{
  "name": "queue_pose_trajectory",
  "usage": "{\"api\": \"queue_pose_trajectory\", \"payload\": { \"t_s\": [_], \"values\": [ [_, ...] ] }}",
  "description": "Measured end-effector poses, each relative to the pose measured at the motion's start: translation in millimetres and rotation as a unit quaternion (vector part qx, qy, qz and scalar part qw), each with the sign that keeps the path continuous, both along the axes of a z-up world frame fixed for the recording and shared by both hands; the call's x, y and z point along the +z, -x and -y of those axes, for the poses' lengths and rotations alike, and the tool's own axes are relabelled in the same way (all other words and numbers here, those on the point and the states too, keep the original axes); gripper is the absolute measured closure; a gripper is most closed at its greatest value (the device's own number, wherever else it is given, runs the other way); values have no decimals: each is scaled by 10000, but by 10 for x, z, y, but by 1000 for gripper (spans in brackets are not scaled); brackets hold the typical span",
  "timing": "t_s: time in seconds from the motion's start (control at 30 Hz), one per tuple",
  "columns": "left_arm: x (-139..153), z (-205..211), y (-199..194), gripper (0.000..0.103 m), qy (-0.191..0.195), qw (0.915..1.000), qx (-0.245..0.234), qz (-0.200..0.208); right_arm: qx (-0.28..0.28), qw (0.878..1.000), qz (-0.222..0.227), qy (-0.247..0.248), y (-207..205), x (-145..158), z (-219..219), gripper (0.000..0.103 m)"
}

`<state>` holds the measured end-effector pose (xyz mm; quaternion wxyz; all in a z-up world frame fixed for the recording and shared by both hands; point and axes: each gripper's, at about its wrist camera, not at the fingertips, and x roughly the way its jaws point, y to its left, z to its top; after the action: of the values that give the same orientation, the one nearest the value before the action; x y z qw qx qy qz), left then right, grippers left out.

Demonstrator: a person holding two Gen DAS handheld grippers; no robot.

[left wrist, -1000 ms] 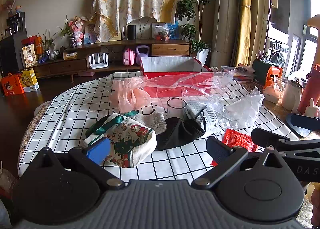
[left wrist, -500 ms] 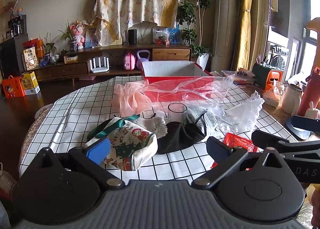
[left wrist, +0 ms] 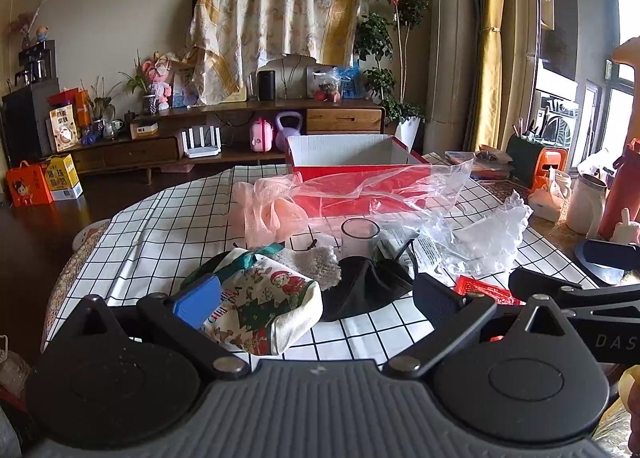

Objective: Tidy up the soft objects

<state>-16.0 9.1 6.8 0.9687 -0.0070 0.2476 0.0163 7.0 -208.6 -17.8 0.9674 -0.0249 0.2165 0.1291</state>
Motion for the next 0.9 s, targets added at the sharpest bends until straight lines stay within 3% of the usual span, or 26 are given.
{"api": "queue_pose_trajectory", "payload": {
  "t_s": [0.37,0.7,0.9],
  "values": [
    [-72,-75,-208,0,-119,9998,137,-98,-155,9998,-147,-14,-275,-112,90,3],
    [-415,-192,-675,0,-30,9957,198,-908,-488,9975,-486,184,-761,-323,315,4],
    [-516,-282,-926,0,-192,9937,358,-1048,-685,9946,-648,432,-1157,-447,520,6]
  ]
}}
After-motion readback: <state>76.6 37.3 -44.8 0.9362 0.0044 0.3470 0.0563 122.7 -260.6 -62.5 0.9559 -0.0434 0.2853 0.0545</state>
